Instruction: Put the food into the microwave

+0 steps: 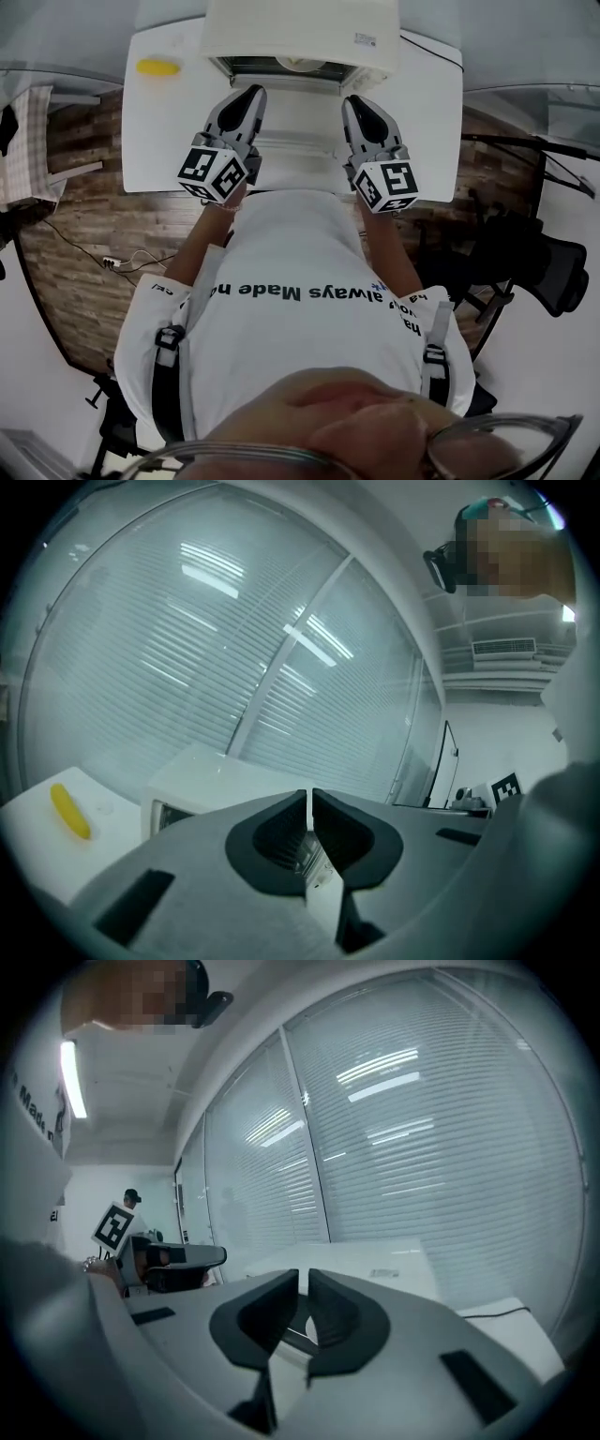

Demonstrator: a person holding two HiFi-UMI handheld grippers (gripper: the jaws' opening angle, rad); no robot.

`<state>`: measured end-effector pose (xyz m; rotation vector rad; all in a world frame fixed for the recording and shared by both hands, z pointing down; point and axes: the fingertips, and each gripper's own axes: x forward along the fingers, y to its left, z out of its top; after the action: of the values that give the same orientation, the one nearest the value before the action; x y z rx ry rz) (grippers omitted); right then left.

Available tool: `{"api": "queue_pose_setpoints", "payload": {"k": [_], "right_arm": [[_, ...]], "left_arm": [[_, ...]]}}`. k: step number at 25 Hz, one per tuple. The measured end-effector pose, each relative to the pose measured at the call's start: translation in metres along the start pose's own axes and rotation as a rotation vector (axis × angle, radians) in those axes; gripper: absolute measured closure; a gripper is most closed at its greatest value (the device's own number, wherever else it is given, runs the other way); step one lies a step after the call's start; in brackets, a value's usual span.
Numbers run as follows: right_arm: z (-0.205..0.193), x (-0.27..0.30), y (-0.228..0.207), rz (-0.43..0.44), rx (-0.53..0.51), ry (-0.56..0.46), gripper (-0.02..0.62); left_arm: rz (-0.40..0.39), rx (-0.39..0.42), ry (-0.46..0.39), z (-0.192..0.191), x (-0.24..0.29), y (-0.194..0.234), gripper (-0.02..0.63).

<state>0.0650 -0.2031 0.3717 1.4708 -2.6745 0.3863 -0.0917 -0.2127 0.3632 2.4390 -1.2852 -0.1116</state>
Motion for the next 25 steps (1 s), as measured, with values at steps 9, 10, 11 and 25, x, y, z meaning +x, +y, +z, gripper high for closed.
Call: {"api": "queue_pose_setpoints", "payload": {"k": [9,10,11,25], "right_arm": [[0.041,-0.026,0.021,0.005,-0.07,-0.021,0.561],[0.044,-0.028,0.023,0.006,-0.072,-0.025,0.561],[0.048,-0.03,0.024,0.006,-0.074,-0.029,0.561],[0.074,-0.043,0.034,0.007,-0.132,-0.065,0.567]], "left_arm": [[-0.009,0.068,-0.041,0.034,-0.017,-0.024,0.58],[-0.011,0.077,-0.042,0.036,-0.018,-0.026,0.58],[-0.014,0.084,-0.043,0.038,-0.02,-0.029,0.58],[-0.04,0.119,-0.079,0.056,-0.028,-0.05,0.58]]}}
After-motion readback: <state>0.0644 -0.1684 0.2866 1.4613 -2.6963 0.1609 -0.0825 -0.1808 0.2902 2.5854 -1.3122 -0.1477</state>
